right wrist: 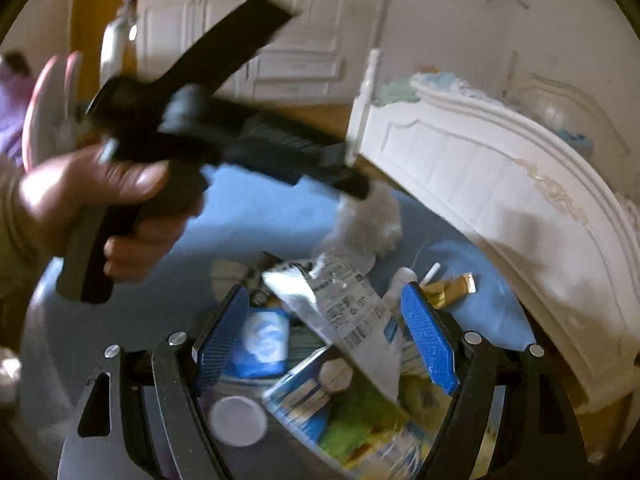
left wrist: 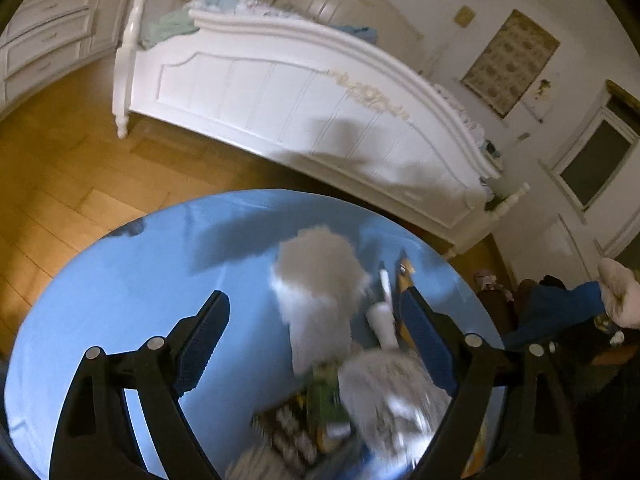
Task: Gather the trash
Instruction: 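Grasp the white fluffy tissue with the left tool while the right tool grasps the white wrapper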
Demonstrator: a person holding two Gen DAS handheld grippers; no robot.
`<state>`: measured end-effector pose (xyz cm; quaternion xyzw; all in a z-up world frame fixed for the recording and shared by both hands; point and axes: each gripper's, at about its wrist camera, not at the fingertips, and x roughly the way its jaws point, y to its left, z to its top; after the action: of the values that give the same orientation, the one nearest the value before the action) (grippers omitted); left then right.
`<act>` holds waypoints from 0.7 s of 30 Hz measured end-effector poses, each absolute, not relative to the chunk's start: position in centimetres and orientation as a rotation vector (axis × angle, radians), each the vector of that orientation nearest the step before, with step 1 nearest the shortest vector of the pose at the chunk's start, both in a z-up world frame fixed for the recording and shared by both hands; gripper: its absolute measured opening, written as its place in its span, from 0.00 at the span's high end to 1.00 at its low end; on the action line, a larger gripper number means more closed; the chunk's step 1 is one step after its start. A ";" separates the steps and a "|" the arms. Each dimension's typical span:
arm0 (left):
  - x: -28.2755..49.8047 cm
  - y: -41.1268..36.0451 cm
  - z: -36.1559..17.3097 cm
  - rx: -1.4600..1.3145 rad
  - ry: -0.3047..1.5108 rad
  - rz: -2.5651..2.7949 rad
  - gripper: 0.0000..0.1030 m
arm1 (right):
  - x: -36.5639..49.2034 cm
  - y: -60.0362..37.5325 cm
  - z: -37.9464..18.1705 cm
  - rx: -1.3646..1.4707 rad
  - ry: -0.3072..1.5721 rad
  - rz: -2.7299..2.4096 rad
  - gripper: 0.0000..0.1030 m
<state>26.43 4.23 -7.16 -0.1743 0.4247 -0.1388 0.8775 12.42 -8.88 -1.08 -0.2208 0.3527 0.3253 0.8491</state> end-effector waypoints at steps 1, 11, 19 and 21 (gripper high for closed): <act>27.0 4.0 -7.5 -0.354 0.894 -0.284 0.16 | 12.9 -8.4 -1.6 -0.483 0.761 0.692 0.30; 29.2 2.3 -9.2 -0.282 0.973 -0.322 0.53 | 14.2 -8.2 -2.3 -0.466 0.779 0.695 0.65; 26.9 2.9 -7.8 -0.282 0.890 -0.318 0.62 | 10.5 -11.2 1.1 -0.366 0.582 0.736 0.72; 25.7 3.9 -6.4 -0.324 0.845 -0.312 0.62 | 9.7 -12.4 2.2 -0.295 0.548 0.745 0.72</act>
<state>25.71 3.90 -6.40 -0.1559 0.4067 -0.1502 0.8875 9.65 -12.41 2.24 -0.1420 0.2632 0.3579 0.8846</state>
